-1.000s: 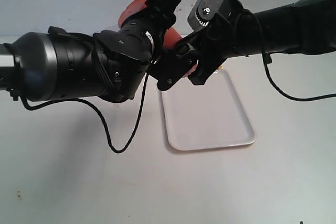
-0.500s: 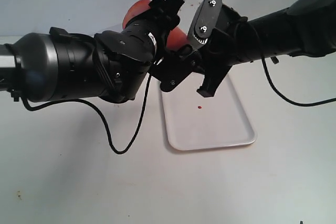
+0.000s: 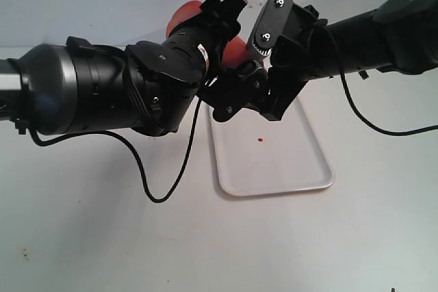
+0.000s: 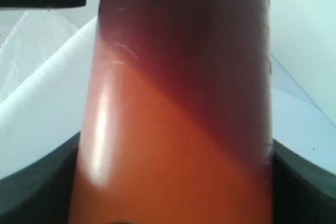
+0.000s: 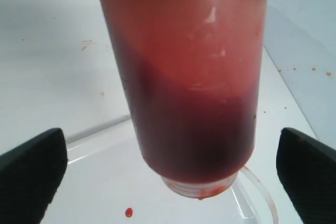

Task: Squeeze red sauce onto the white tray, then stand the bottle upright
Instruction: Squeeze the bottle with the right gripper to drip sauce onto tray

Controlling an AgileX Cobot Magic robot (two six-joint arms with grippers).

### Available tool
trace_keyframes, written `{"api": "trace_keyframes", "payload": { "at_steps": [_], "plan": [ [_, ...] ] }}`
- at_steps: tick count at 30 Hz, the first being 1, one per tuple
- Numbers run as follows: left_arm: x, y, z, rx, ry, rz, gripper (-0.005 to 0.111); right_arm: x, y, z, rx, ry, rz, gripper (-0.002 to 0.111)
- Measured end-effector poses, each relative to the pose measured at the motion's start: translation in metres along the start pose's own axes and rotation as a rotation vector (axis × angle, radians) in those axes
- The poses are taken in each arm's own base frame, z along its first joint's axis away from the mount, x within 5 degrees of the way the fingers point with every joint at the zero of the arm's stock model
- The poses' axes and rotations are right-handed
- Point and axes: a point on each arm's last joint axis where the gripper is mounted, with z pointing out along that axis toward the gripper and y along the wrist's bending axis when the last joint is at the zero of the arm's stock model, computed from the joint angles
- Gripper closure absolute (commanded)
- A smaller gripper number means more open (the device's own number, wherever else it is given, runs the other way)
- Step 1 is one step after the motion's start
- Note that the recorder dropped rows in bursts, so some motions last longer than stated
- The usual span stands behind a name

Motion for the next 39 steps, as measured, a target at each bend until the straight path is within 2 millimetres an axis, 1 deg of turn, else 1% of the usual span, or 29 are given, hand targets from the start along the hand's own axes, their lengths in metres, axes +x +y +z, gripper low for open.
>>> {"api": "trace_keyframes", "payload": {
  "at_steps": [5,9,14,23,27,30,34,39],
  "plan": [
    [0.004,-0.002,0.003,0.007,0.009,-0.005,0.107,0.000,0.000,-0.002,0.002,0.010,-0.047,0.003],
    [0.005,-0.003,0.004,0.009,0.011,-0.010,0.107,0.004,0.000,0.004,0.004,0.026,-0.082,0.003],
    [0.006,-0.004,0.004,0.011,0.007,-0.023,0.107,0.006,-0.003,0.009,0.038,0.016,-0.057,0.003],
    [0.007,-0.004,0.005,0.011,0.002,-0.028,0.107,0.005,-0.004,0.011,0.053,-0.017,-0.086,0.003],
    [0.007,-0.005,0.006,0.012,0.003,-0.029,0.107,0.005,-0.005,0.017,0.042,-0.025,-0.065,0.003],
    [0.008,-0.005,0.006,0.016,0.006,-0.030,0.107,0.004,-0.009,0.025,0.050,-0.045,-0.007,0.003],
    [0.001,-0.002,0.004,-0.004,-0.046,-0.049,0.107,0.006,-0.013,0.035,0.061,-0.055,0.065,0.003],
    [-0.003,-0.001,0.004,-0.016,-0.093,-0.059,0.107,0.001,-0.009,0.035,0.002,-0.101,0.060,0.003]
  ]
}}
